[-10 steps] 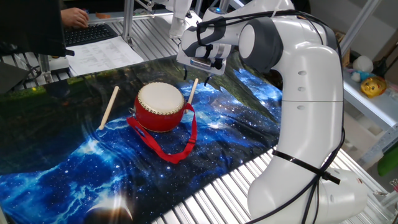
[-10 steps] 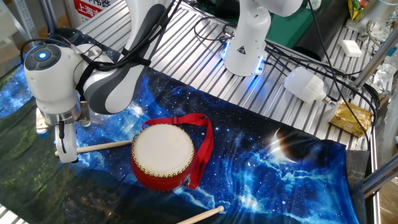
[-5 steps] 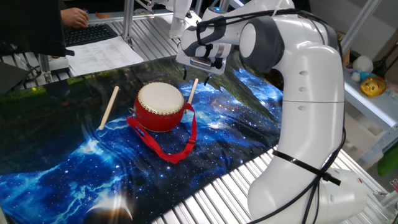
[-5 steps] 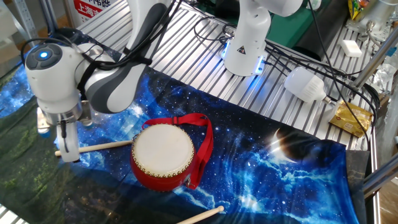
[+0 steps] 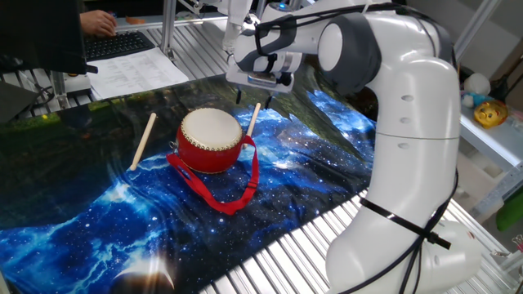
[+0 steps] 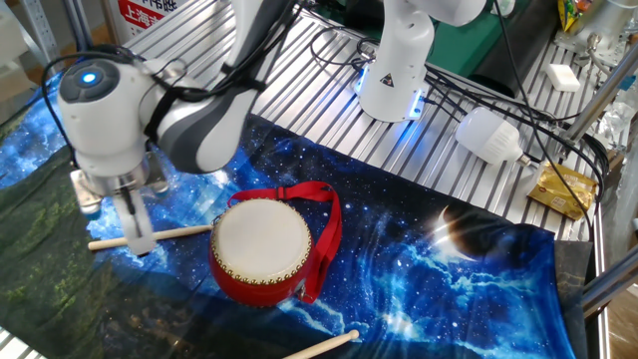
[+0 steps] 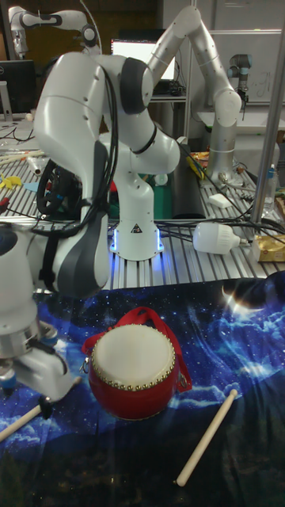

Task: Play the drum

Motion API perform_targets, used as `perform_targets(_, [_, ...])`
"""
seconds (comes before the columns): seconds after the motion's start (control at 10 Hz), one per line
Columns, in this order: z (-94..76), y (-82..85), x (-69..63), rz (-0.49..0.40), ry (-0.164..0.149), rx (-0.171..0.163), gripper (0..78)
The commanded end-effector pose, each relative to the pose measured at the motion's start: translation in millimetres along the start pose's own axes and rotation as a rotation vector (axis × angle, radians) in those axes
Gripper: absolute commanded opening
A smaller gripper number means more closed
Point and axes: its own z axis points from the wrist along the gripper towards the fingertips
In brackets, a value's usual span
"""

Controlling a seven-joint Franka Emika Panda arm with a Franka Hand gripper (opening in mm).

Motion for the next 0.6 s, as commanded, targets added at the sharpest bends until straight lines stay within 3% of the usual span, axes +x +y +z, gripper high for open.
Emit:
perform_targets(0.1, [-35.4, 11.7, 19.9, -0.177, -0.005, 0.001, 77.4])
perform_targets(0.6, [-56.9, 21.0, 43.3, -0.267, -0.005, 0.005, 77.4])
